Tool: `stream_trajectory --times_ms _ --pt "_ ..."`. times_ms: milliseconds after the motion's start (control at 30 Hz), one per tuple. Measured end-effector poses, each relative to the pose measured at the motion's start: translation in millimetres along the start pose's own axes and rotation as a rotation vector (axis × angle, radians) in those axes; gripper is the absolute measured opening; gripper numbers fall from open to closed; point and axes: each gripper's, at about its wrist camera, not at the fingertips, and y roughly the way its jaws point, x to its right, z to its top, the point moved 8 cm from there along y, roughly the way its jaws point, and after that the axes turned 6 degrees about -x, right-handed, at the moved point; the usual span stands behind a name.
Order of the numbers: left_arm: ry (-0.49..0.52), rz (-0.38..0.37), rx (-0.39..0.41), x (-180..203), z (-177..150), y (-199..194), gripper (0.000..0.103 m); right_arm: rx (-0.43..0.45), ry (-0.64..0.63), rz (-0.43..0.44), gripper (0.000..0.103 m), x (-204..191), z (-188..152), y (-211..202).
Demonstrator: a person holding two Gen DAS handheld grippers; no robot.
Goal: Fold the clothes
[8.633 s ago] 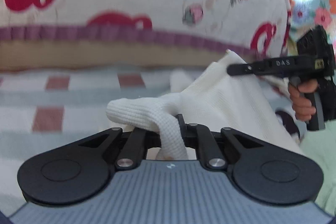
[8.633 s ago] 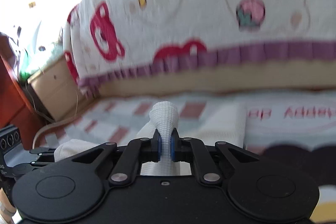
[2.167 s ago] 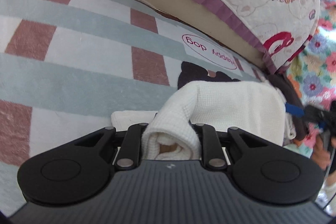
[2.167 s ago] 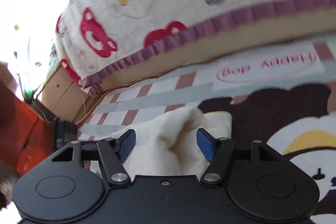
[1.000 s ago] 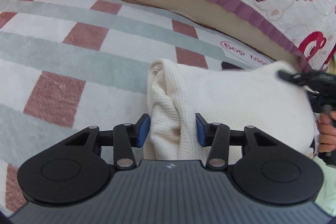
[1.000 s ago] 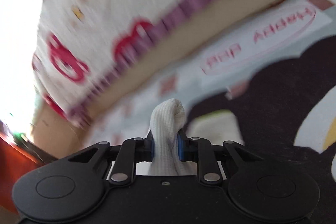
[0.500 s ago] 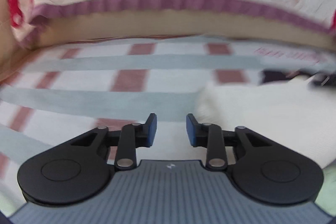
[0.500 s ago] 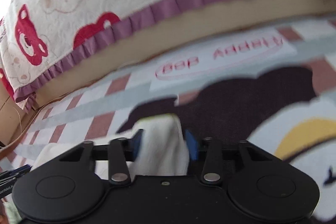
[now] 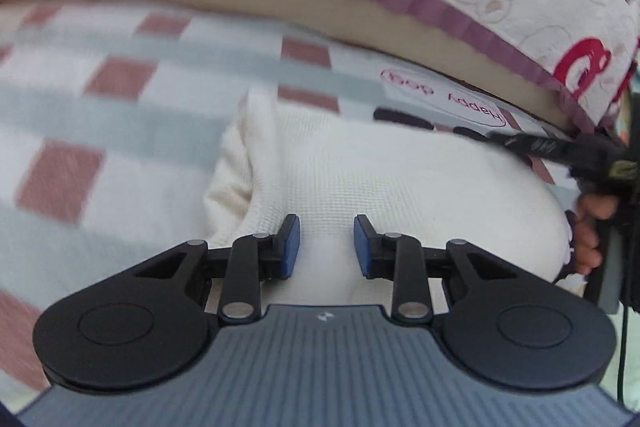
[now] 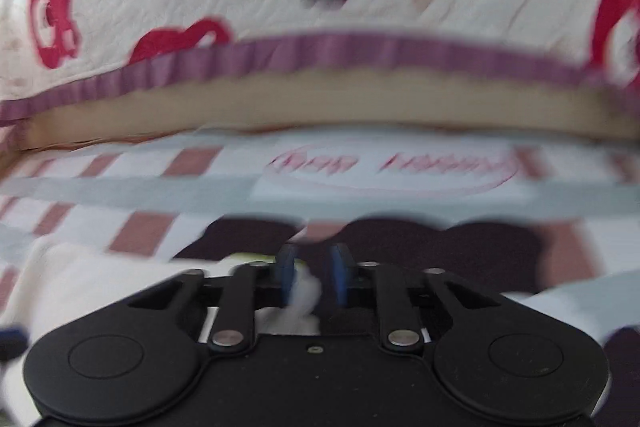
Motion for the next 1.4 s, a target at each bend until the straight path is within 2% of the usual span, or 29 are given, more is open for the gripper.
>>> stream_trajectory --times_ms 133,200,300,333,400,467,633,733,767,800,833,867,933,967,1067,1100,1133,1167,1233,1333,1400 --pt "-0.026 -0.013 -0.011 -5 0 -2 0.029 0.098 -0.104 -0.030 0.017 -18 15 -44" --pt "-0.030 -0.005 -0.009 -7 1 -2 0.029 0.128 -0.224 -0.020 0.017 -39 12 -61" --pt "-0.007 0.047 0.022 -9 4 -3 0.026 0.050 -0.331 0.005 0.014 -54 -15 -53" --pt "0.001 0.076 0.038 -13 6 -5 0.021 0.015 -0.333 -0.004 0.014 -51 -26 -44" --pt "-0.005 0.075 0.035 -21 8 -7 0.013 -0.036 -0.283 -0.020 0.014 -36 -47 -24" --pt "-0.054 0.054 0.026 -31 8 -8 0.006 -0.007 -0.206 0.006 0.013 -25 -55 -19" --pt "-0.108 0.046 0.016 -42 7 -13 0.003 0.007 -0.178 0.013 0.013 -24 -56 -20" --pt "-0.105 0.086 0.018 -43 6 -17 0.003 0.009 -0.156 0.032 0.014 -23 -57 -20" --pt "-0.120 0.111 0.017 -46 4 -21 0.004 0.008 -0.152 0.033 0.014 -23 -57 -19" --pt "-0.169 0.118 0.012 -52 1 -25 0.010 0.007 -0.147 0.036 0.014 -23 -56 -18" --pt "-0.237 0.118 0.006 -60 -2 -31 0.032 0.005 -0.142 0.043 0.014 -22 -56 -18" --pt "-0.311 0.095 0.001 -68 -7 -36 0.037 0.001 -0.135 0.051 0.014 -21 -55 -18" --pt "-0.446 0.017 -0.014 -80 -17 -45 0.040 -0.016 -0.113 0.079 0.015 -18 -53 -17" --pt "-0.474 -0.009 -0.027 -81 -21 -48 0.044 -0.027 -0.095 0.093 0.015 -16 -51 -17" --pt "-0.509 -0.072 -0.071 -76 -32 -52 0.054 -0.080 0.018 0.122 0.016 -5 -40 -20" --pt "-0.536 -0.096 -0.081 -74 -37 -52 0.054 -0.083 0.111 0.075 0.016 6 -37 -28" --pt "-0.564 -0.124 -0.091 -73 -41 -53 0.055 -0.086 0.203 0.028 0.040 17 -34 -36" --pt "-0.596 -0.157 -0.101 -71 -45 -52 0.056 -0.088 0.296 -0.020 0.072 28 -32 -45" --pt "-0.662 -0.222 -0.114 -66 -51 -50 0.059 -0.099 0.476 -0.084 0.072 46 -31 -61" --pt "-0.731 -0.245 -0.113 -63 -54 -43 0.062 -0.167 0.692 0.092 0.072 46 -45 -78" --pt "-0.843 -0.257 -0.092 -65 -59 -42 0.062 -0.253 0.801 0.182 0.072 30 -68 -84"
